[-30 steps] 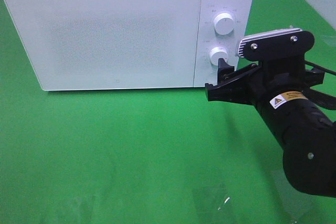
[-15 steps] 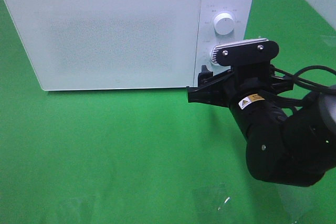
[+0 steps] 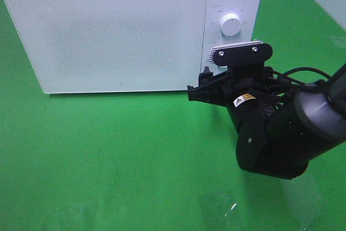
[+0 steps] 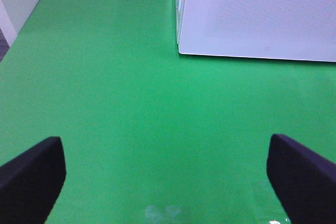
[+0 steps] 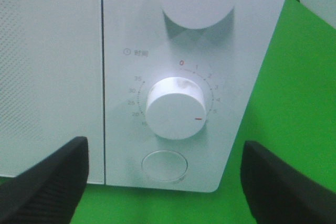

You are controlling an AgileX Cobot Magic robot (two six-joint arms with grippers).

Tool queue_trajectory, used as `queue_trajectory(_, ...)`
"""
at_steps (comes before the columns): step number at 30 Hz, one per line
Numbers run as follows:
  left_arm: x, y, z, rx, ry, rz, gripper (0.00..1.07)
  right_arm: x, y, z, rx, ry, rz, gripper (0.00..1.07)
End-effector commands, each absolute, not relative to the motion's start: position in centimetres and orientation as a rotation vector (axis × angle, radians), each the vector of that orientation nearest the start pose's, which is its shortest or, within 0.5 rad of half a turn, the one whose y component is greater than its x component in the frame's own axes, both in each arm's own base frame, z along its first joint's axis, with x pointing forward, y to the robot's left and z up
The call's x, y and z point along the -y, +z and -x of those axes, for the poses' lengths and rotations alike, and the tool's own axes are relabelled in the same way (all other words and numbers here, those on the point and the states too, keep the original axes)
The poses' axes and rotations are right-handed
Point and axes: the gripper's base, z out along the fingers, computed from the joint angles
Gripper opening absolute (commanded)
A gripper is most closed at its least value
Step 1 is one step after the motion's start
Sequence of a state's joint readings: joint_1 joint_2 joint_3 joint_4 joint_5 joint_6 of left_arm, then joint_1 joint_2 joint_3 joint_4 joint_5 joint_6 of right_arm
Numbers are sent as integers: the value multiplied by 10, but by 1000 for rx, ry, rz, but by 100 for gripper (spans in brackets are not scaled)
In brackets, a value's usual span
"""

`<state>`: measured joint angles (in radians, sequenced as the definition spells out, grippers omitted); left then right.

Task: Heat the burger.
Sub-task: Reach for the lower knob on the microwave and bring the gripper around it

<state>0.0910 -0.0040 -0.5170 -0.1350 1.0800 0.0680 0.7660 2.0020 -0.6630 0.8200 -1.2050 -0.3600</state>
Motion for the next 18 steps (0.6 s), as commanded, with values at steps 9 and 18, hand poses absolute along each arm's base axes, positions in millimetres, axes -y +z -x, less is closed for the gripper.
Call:
queue_trajectory(9,12,282,10,-2004,-64,17,98,-165,147,-294,-1454,-135,30,76)
queue_trajectory(18,12,282,10,-2004,-64,17,98,-176,135,-304,-1456,-126,55,76)
